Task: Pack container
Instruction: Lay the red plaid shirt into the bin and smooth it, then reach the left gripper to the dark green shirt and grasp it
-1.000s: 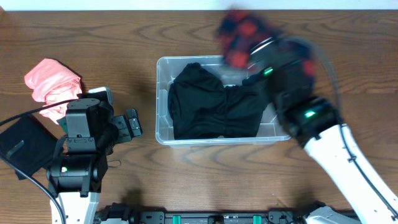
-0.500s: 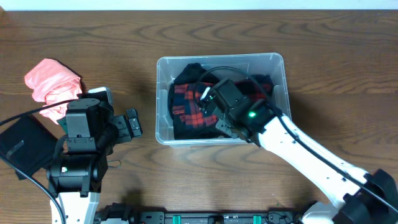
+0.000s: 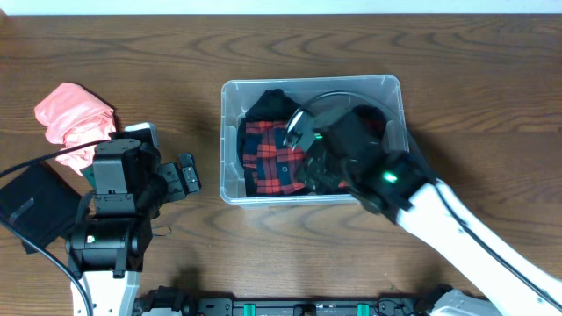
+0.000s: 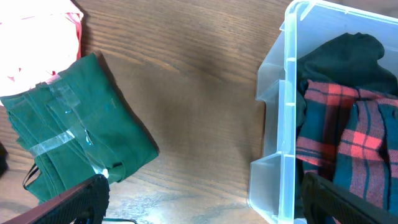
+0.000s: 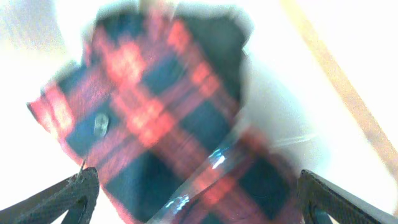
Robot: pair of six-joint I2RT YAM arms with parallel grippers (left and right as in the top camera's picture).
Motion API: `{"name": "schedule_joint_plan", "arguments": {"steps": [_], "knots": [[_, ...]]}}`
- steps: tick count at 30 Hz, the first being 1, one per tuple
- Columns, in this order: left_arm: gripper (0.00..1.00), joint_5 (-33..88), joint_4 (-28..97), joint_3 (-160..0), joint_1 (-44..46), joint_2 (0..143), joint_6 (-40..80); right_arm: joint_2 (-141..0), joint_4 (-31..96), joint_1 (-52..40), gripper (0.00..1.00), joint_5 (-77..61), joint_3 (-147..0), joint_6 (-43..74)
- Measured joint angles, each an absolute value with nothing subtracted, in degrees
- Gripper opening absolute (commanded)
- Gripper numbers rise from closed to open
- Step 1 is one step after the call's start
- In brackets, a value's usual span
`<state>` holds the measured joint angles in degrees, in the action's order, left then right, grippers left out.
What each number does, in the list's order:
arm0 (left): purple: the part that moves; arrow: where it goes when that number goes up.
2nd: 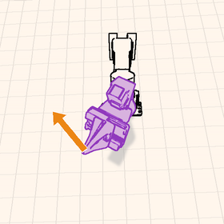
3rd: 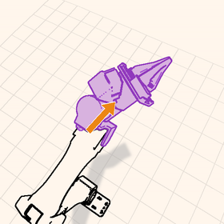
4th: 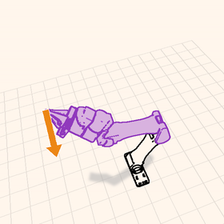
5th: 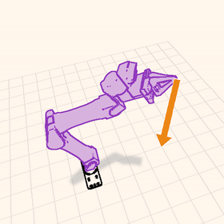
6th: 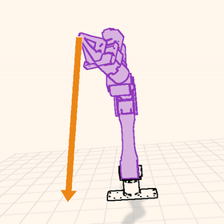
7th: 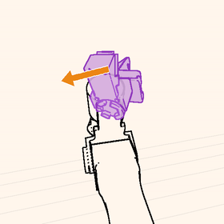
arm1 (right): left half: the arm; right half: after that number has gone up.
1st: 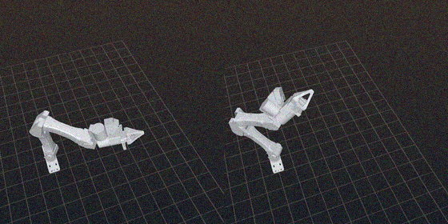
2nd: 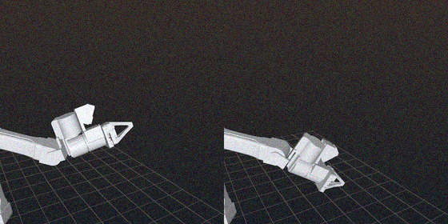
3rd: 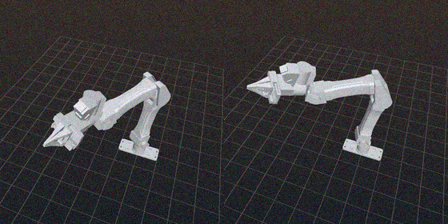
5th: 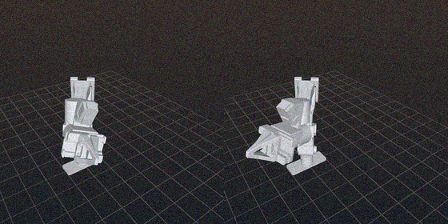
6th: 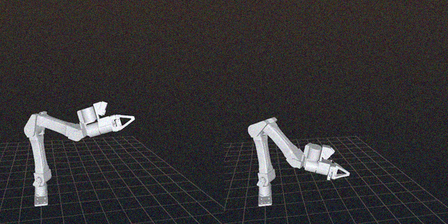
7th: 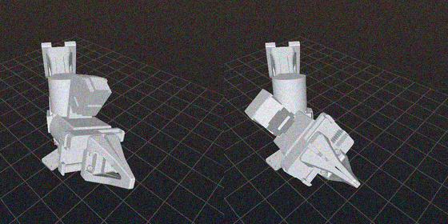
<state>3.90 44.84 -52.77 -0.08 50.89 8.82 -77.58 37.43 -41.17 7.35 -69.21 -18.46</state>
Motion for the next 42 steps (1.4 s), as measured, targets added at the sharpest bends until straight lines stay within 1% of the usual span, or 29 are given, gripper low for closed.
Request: {"name": "schedule_joint_plan", "arguments": {"steps": [2,4,5,6,9,11,14,16,24,26,27,28,29,33,35,38,42], "knots": [[0.98,3.9,44.9,-52.8,-0.1,50.9,8.8,-76.0,35.1,-40.2,0.8,7.2,-70.1,-18.1],[0.98,3.9,44.8,-52.8,-0.1,50.9,8.8,-76.3,34.4,-38.6,0.55,7.2,-70.8,-15.8],[0.98,3.9,44.8,-52.8,-0.1,50.9,8.8,-77.1,34.7,-37.9,0.48,7.2,-70.8,-15.0],[0.98,3.9,44.8,-52.8,-0.1,50.9,8.8,-78.1,35.0,-37.3,0.45,7.1,-70.8,-14.0],[0.98,3.9,44.8,-52.8,-0.1,50.9,8.8,-84.1,37.8,-35.8,0.43,6.1,-70.8,-11.1],[0.98,3.9,44.9,-52.8,-0.1,50.9,8.8,-89.3,41.5,-35.4,0.45,4.1,-70.7,-9.5],[0.98,3.9,44.9,-52.8,-0.1,50.9,8.8,-96.8,46.1,-35.4,0.55,0.6,-70.7,-7.2],[0.98,3.9,44.8,-52.8,-0.1,50.9,8.8,-99.8,47.4,-35.4,0.58,-0.2,-71.2,-6.6],[0.98,3.9,44.8,-52.8,-0.1,50.9,8.8,-101.2,47.0,-35.4,0.68,-1.2,-73.4,-5.4],[0.98,3.9,44.8,-52.8,-0.1,50.9,8.8,-100.8,47.8,-35.4,0.73,-1.1,-74.1,-5.1],[0.98,3.9,44.7,-52.8,-0.1,50.9,8.8,-100.1,48.0,-35.4,0.77,-0.8,-74.2,-5.0],[0.98,3.9,44.5,-52.8,-0.1,50.9,8.8,-99.0,48.0,-35.4,0.9,-0.3,-74.2,-4.8],[0.98,3.7,44.4,-52.8,-0.1,50.9,8.8,-97.6,47.7,-35.4,0.99,0.4,-74.2,-4.7],[0.98,-0.3,44.8,-52.8,-1.0,50.9,10.1,-87.7,44.9,-34.2,0.99,4.2,-74.4,-4.8],[0.98,-2.5,44.9,-52.8,-4.0,51.4,11.7,-82.0,44.8,-32.2,0.99,5.4,-75.0,-4.8],[0.98,-3.9,44.7,-52.8,-12.1,53.8,14.3,-74.6,46.5,-26.8,0.99,6.9,-76.2,-4.0],[0.98,-2.7,43.4,-52.9,-23.5,60.8,16.1,-71.2,51.9,-19.8,0.99,7.9,-76.5,-2.4]]}}
